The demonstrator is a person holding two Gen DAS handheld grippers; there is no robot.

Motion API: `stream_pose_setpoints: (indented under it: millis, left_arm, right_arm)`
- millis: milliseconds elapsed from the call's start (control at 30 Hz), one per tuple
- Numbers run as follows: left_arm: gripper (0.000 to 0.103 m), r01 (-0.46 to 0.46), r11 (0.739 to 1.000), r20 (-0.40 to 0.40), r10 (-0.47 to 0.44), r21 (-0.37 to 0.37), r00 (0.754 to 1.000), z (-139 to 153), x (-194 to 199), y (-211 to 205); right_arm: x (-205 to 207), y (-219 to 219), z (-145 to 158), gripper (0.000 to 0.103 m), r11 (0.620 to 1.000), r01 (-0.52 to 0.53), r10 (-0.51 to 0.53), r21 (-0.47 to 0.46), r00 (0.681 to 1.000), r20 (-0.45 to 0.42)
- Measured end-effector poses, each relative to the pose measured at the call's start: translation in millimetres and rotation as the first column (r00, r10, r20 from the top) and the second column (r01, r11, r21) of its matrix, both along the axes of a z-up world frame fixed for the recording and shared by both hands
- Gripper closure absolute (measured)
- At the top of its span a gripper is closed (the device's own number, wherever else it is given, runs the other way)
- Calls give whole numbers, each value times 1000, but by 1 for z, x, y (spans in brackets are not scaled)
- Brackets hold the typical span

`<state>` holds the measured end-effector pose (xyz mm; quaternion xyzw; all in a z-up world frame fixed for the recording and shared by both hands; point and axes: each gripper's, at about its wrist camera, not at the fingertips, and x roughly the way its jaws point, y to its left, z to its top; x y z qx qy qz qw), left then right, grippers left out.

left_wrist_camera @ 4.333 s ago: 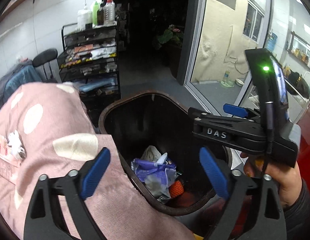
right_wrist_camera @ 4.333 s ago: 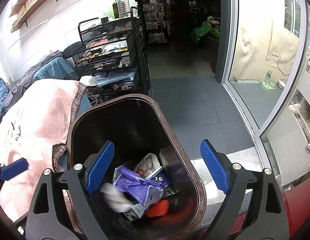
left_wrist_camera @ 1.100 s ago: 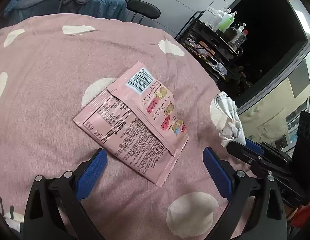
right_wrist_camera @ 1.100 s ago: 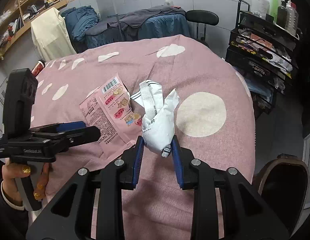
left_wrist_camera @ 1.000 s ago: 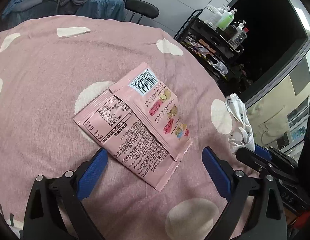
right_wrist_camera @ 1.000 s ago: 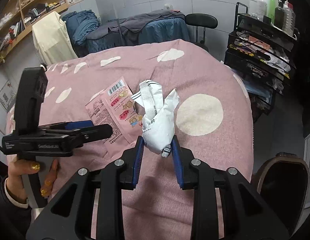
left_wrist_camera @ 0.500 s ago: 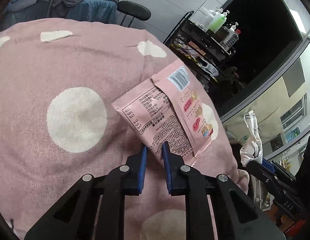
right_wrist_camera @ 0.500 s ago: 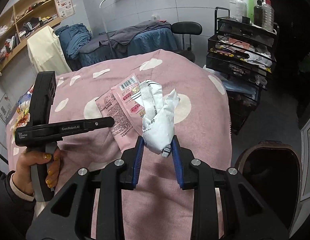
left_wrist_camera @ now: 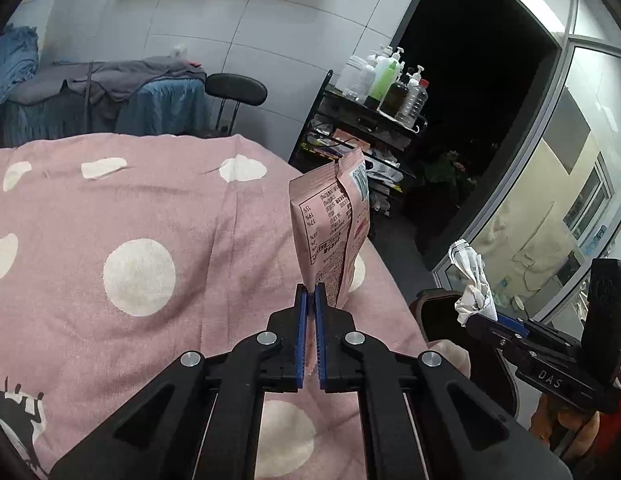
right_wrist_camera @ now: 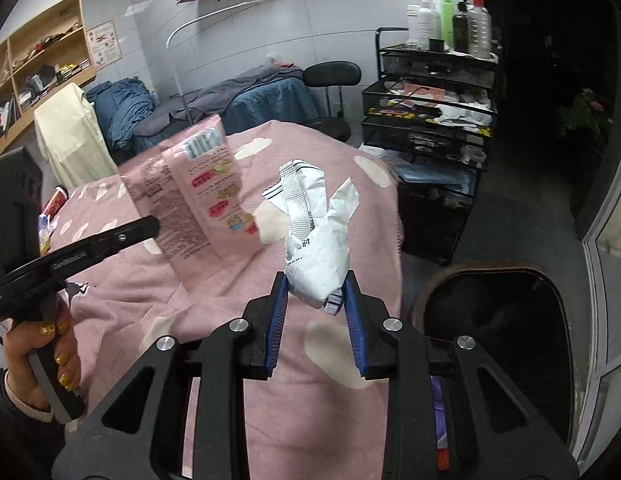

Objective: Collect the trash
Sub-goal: 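Carry the white foil to the bin and open the right tool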

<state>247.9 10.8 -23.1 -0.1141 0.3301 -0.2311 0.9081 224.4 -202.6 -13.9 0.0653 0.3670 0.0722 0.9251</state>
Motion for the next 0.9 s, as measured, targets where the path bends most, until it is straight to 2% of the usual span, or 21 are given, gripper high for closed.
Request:
stream_pose_setpoints:
  millis: [233, 400, 500, 900]
  left_arm:
    - [98, -3, 999, 64, 5, -33, 998, 21, -21, -8]
    - [98, 27, 998, 89, -23, -53, 996, 31, -36, -17]
    - [98, 46, 998, 108, -42, -37, 993, 34, -44, -27]
    - [98, 155, 987, 119, -148, -47, 982, 34, -65, -72]
  right_arm:
    - [-29, -30, 2, 74, 997, 82, -82, -10, 996, 28]
    - [-45, -50, -3, 74, 991, 134, -134, -24, 991, 23]
    - [-54, -66, -9, 74, 984, 176, -176, -33, 984, 12]
    - [-69, -113, -46, 74, 954, 297, -300, -50, 950, -85]
